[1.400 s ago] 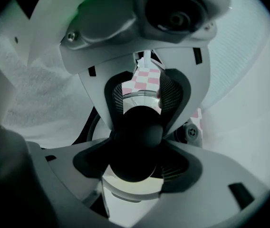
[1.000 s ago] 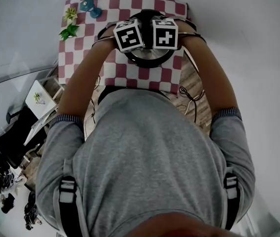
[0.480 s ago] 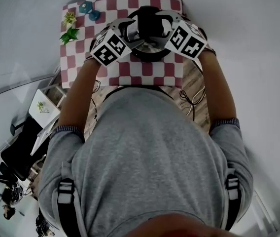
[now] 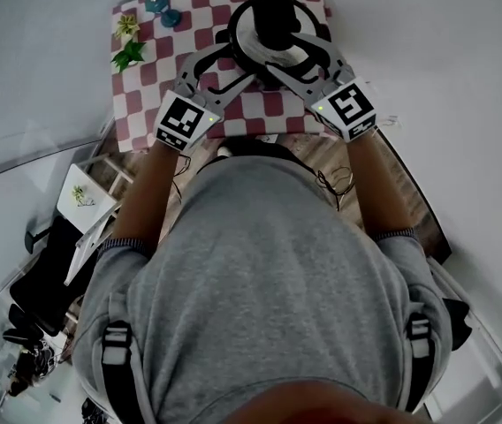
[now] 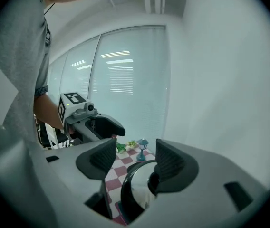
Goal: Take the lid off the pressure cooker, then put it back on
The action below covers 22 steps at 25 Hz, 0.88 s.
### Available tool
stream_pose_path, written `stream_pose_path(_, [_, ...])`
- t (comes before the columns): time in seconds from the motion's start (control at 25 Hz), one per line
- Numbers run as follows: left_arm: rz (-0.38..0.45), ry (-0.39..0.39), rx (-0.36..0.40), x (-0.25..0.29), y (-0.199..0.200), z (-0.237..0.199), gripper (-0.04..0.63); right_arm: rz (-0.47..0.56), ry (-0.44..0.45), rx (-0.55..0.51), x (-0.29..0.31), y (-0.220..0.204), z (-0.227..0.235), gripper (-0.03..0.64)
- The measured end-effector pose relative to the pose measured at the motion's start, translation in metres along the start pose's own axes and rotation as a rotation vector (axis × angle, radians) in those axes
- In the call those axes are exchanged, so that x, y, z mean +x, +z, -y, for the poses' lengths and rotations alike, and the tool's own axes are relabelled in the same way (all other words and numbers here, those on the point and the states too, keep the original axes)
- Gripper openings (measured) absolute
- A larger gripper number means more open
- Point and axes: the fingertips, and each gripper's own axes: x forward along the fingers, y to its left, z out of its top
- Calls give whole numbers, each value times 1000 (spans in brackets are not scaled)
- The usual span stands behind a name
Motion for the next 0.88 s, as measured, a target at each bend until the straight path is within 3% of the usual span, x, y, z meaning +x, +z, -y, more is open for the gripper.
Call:
stream_pose_path(0.2, [61,19,-47,-36,-3,22,265,92,-71,78,-19,-7,-33,248])
stream_pose_path(0.32, [85,27,-86,-55,-4,32,242,135,-117,120,-31,-7,-48,194])
stream_pose_path(0.64, [128,-35,-104,-81,3,59,156,144,-177,127,-54,-3,-87,144])
stream_pose_path(0.72, [177,-41,-94,-82,15,66,116,153,-187,132,-61,-2,-93,124])
stream_pose_path(0.76, [202,-39,-84,-83,21,70,65,158,-191,129,-65,-1,-96,113])
stream_pose_path(0.88, [233,-15,-71,-84,30,80,31,179,-203,107,-78,2,-100,59])
